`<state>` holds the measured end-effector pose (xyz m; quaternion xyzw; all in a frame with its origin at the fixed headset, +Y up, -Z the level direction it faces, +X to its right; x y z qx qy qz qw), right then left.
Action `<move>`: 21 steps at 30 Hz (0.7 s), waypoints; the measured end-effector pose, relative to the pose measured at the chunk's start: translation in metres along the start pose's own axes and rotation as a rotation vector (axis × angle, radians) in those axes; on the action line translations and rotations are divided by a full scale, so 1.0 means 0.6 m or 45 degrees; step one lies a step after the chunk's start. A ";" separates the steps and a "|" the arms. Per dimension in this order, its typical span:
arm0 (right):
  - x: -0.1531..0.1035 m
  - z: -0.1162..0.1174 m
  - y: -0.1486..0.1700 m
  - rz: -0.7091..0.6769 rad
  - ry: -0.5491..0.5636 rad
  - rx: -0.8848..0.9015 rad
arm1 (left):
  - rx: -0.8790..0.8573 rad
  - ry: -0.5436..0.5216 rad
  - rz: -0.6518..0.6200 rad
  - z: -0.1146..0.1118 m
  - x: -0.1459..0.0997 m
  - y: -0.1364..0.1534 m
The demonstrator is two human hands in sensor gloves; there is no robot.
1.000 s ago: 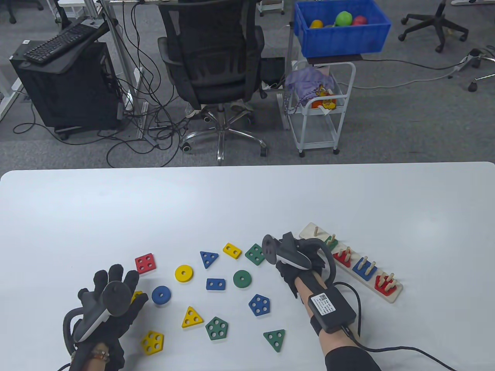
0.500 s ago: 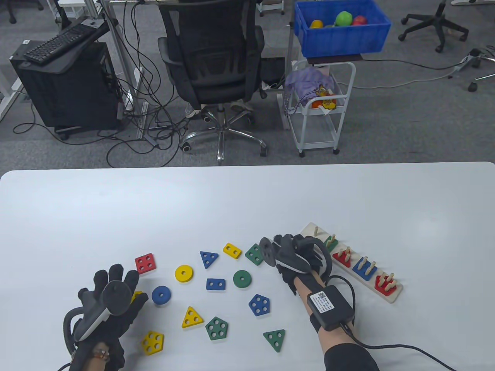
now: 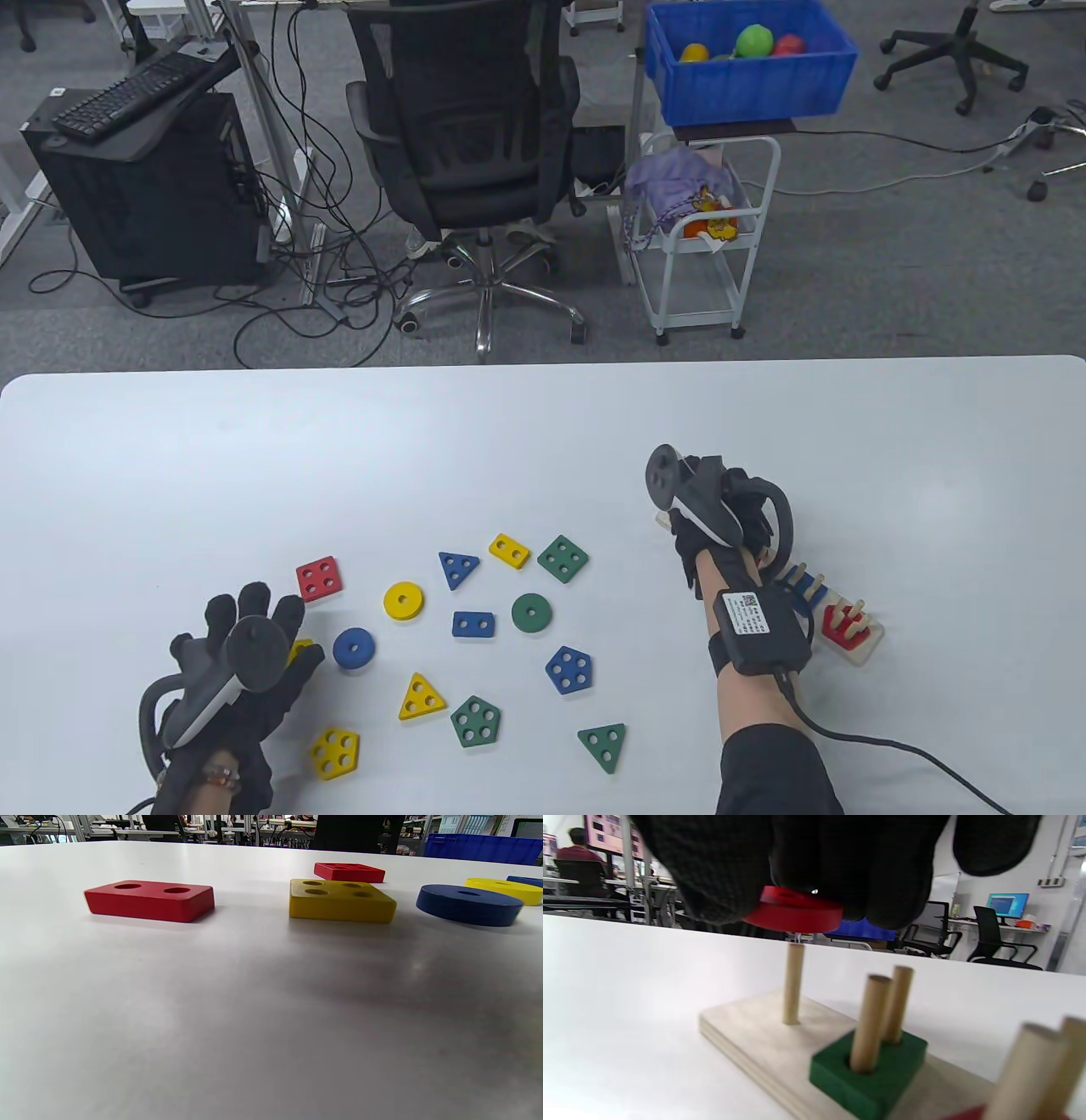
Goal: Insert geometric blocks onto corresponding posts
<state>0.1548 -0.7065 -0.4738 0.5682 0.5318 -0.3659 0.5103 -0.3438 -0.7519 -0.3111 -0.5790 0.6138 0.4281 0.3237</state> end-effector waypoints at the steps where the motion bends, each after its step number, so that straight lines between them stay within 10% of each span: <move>1: 0.001 0.003 0.002 -0.001 -0.002 -0.001 | 0.000 0.001 0.001 0.000 0.000 0.000; 21: -0.026 -0.017 -0.006 -0.147 -0.008 0.041 | 0.004 0.023 0.014 -0.002 0.002 0.002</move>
Point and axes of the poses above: the tracker on the back of each hand, its own y axis roughly to the little-finger side, its own x axis roughly from the wrist to the fingertips, z = x × y, the point moved 3 cm from there along x, roughly from the wrist to the fingertips, and after that the axes turned 10 degrees about y, right-handed, at the moved point
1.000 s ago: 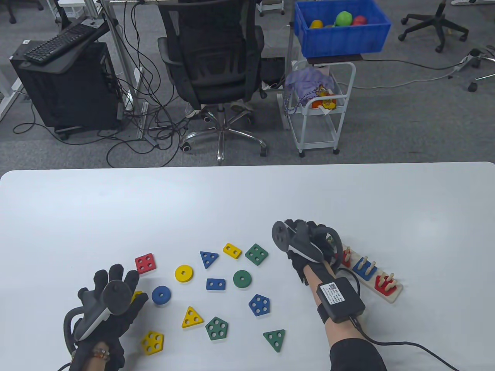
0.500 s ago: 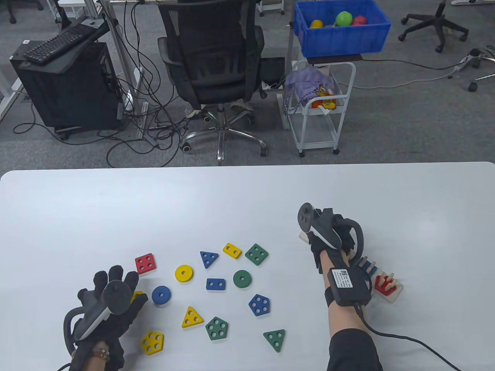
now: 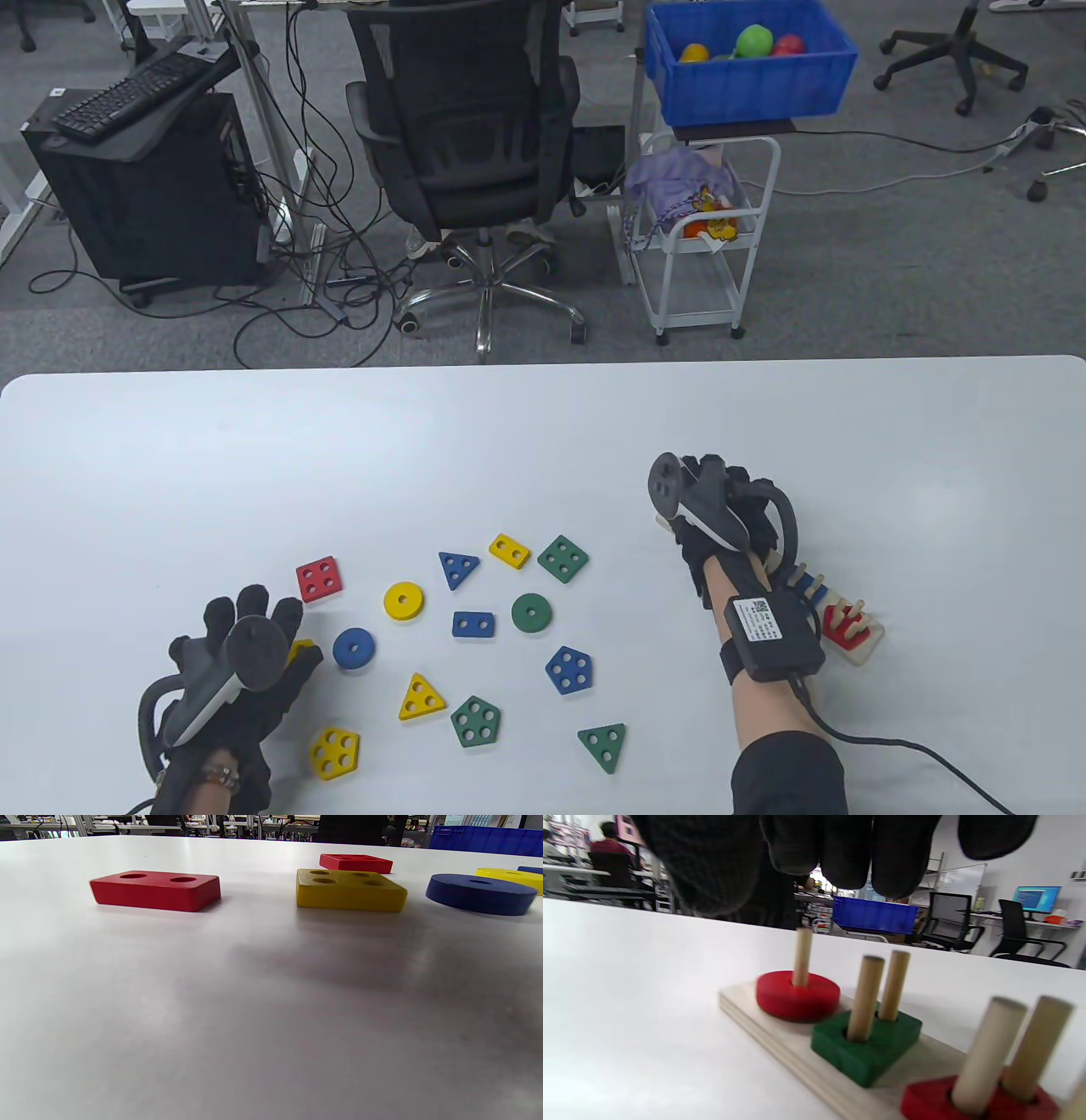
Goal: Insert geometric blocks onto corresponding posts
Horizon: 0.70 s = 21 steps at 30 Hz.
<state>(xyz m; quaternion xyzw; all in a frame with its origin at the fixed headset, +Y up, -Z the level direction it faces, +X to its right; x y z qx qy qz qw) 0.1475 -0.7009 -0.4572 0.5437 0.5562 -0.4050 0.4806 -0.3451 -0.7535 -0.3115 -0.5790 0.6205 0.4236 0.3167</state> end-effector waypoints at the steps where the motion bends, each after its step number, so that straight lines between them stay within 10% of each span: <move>1: -0.007 -0.006 -0.002 -0.026 0.010 0.013 | 0.000 -0.001 -0.001 0.000 0.000 0.000; 21: -0.280 -0.009 -0.201 -0.946 -0.109 -0.024 | 0.006 -0.048 -0.053 0.008 -0.012 -0.013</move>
Point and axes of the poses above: the tracker on the back of each hand, its own y axis roughly to the little-finger side, its own x axis roughly from the wrist to the fingertips, z = x × y, the point moved 3 cm from there along x, roughly from the wrist to the fingertips, and after that the axes turned 10 degrees about y, right-handed, at the moved point
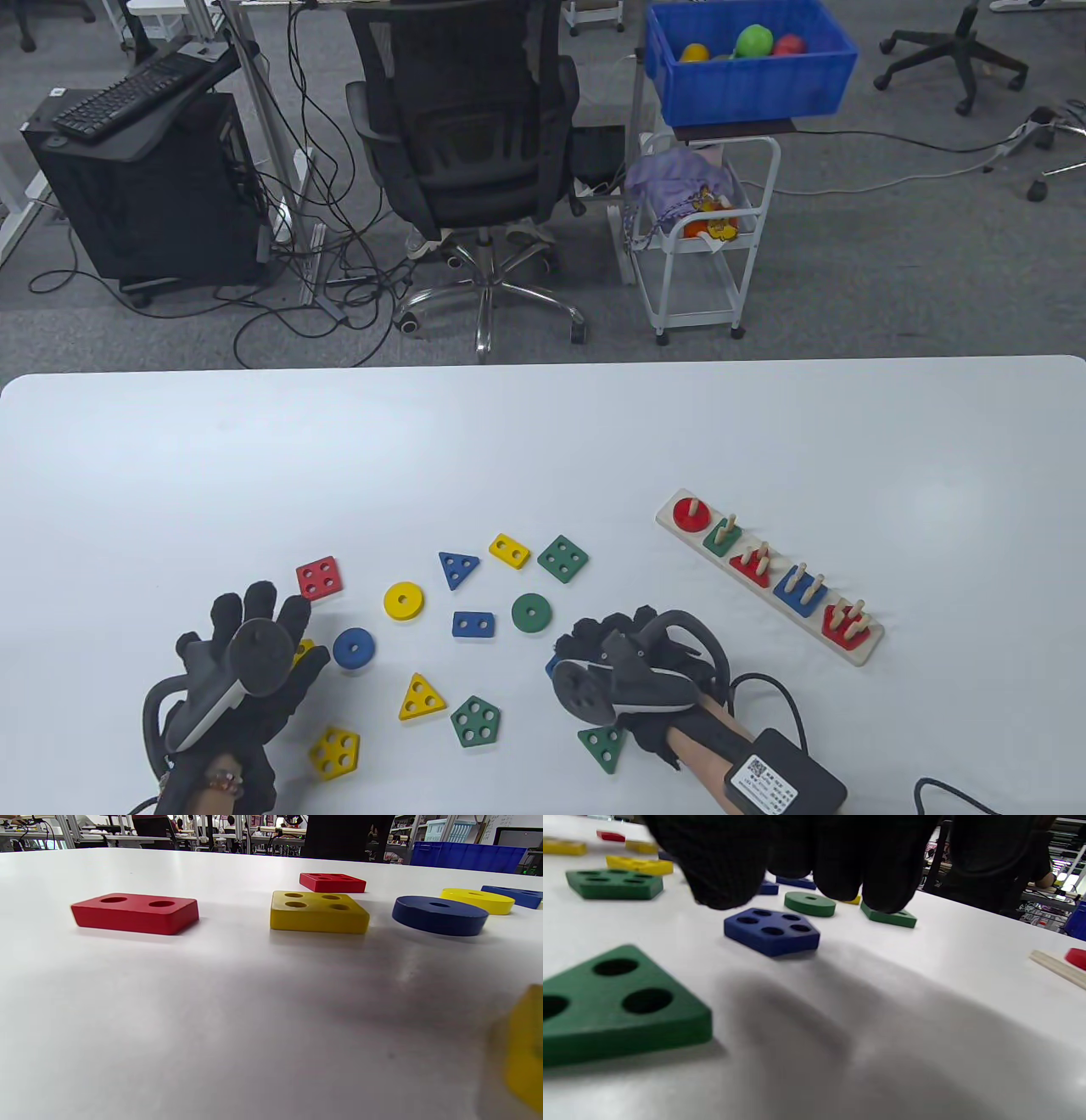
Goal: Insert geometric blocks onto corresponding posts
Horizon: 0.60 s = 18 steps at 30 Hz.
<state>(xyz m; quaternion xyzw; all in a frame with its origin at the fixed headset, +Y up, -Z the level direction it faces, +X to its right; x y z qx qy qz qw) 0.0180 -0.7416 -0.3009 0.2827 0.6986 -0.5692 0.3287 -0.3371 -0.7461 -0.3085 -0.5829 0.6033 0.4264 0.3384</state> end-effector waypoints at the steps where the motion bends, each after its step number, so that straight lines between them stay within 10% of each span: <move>1: 0.006 0.005 -0.008 -0.017 0.002 -0.030 | 0.002 0.001 -0.001 -0.001 0.000 -0.001; 18: 0.030 0.032 -0.014 -0.016 0.036 -0.045 | 0.008 -0.004 0.002 -0.002 0.000 -0.003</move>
Point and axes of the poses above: the tracker on the back of each hand, its own y axis roughly to the little-finger side, its own x axis roughly from the wrist to the fingertips, z = x × y, the point moved 3 cm from there along x, roughly from the wrist to the fingertips, and after that the axes turned 10 degrees about y, right-handed, at the moved point
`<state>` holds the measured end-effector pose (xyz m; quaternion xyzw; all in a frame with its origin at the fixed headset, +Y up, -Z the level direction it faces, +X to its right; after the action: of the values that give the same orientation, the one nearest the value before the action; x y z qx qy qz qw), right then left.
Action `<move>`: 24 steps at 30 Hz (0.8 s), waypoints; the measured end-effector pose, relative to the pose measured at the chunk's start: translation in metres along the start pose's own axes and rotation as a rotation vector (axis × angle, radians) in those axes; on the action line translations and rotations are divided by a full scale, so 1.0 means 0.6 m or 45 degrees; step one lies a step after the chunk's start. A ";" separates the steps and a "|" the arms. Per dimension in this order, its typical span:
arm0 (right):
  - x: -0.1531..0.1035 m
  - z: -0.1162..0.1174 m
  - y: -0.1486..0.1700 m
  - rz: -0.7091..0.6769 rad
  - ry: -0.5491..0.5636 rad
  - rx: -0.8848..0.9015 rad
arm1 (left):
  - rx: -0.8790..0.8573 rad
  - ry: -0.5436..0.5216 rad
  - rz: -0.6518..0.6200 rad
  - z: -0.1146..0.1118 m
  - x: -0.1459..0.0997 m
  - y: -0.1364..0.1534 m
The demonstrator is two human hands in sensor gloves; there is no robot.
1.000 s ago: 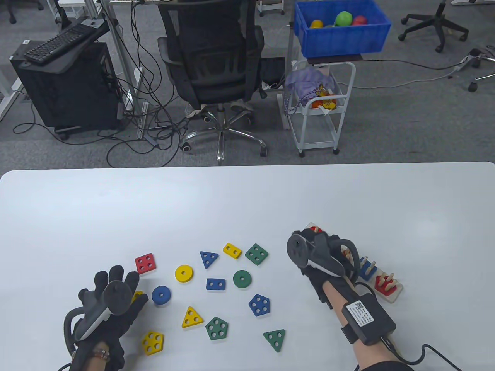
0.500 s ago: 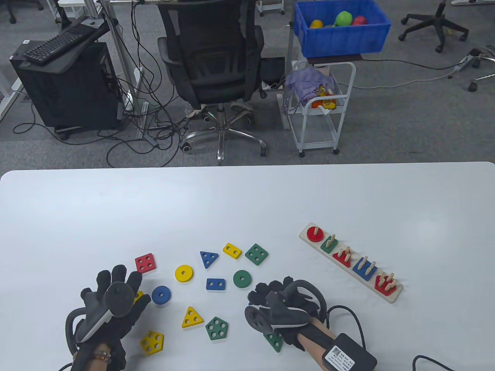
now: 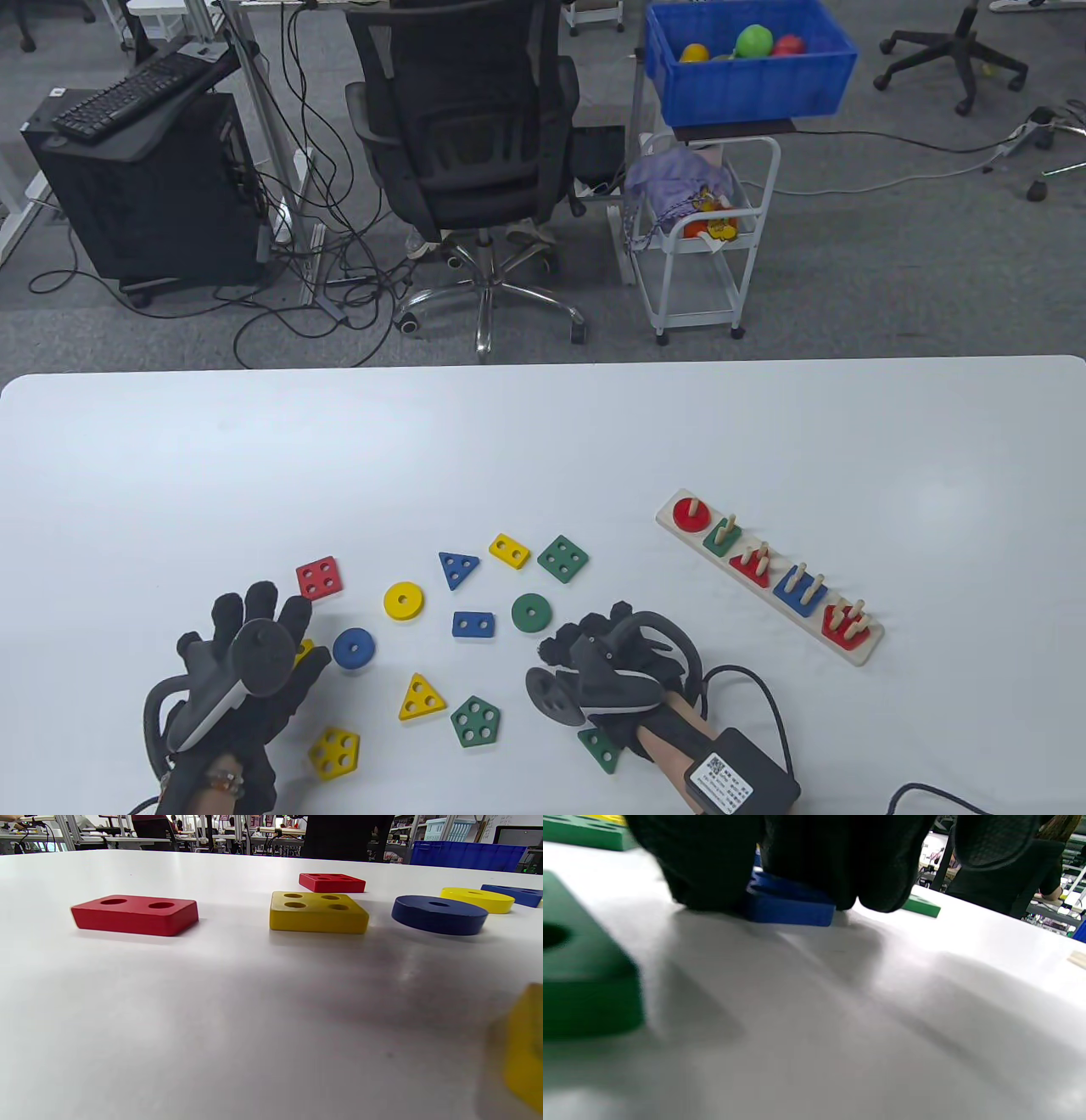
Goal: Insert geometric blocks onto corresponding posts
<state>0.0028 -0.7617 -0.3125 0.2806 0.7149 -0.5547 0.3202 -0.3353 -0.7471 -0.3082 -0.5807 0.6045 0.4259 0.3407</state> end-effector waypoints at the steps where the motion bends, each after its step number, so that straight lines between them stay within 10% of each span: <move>1: -0.001 -0.001 0.001 -0.001 0.018 0.006 | -0.002 -0.003 0.000 0.000 0.000 0.000; 14: -0.090 -0.088 0.180 0.468 0.266 0.067 | -0.019 -0.007 0.000 0.002 0.001 0.004; 24: -0.220 -0.064 0.355 0.990 0.152 -0.008 | -0.028 -0.010 0.000 0.003 0.003 0.007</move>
<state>0.2425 -0.6819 -0.3346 0.5612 0.5744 -0.3727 0.4650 -0.3396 -0.7464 -0.3098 -0.5828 0.5984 0.4347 0.3365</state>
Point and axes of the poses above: the tracker on the back of each hand, its own y axis roughly to the little-finger side, its own x axis roughly from the wrist to the fingertips, z = x × y, the point moved 3 cm from there along x, roughly from the wrist to the fingertips, and after that the axes turned 10 degrees about y, right-handed, at the moved point
